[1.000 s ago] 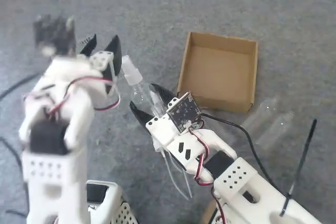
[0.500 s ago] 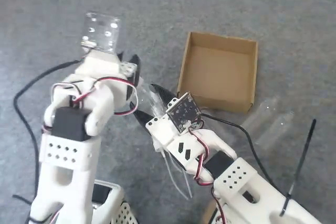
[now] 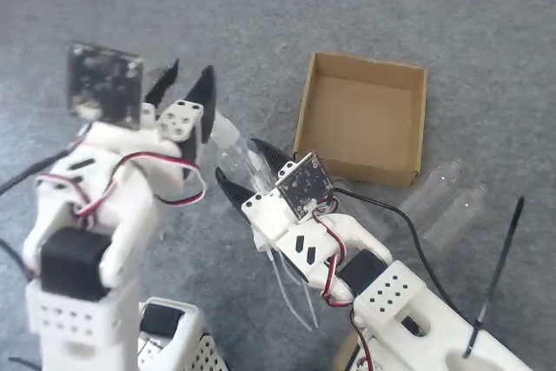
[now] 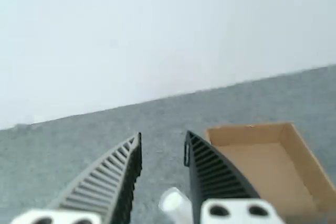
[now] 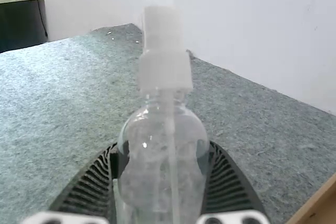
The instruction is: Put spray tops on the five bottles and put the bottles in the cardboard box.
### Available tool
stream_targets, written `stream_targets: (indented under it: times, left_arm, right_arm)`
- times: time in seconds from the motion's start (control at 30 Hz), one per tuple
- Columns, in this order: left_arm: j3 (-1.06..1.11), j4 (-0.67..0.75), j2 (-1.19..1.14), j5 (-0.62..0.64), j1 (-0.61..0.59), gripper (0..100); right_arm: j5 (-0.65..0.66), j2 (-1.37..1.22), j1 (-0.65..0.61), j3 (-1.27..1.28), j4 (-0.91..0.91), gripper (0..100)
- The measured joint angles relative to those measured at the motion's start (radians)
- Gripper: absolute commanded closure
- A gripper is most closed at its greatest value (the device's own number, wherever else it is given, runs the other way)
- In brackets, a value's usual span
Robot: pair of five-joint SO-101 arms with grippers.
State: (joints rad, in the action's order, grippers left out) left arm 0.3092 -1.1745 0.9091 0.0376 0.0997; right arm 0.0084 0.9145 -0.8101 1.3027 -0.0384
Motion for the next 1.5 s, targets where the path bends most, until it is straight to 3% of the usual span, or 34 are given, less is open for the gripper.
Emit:
stream_targets:
  times: [0.27, 0.73, 1.03, 1.23, 1.5]
  left_arm:
    - [0.06, 0.0, -0.025, -0.026, -0.199, 91]
    - [0.164, 0.0, -0.043, -0.031, -0.029, 91]
    - [0.121, -0.003, -0.044, -0.032, -0.035, 91]
    - [0.051, -0.034, -0.034, 0.035, -0.163, 91]
    - [0.364, 0.11, 0.18, 0.08, -0.164, 85]
  right_arm:
    - [0.0, 0.0, -0.002, 0.0, 0.0, 99.3]
    - [-0.003, 0.0, 0.005, 0.002, 0.0, 99.3]
    - [-0.003, 0.003, 0.003, 0.0, 0.0, 99.3]
    - [-0.003, 0.005, 0.055, -0.002, 0.0, 99.3]
    - [-0.003, 0.005, 0.101, -0.17, 0.14, 99.3]
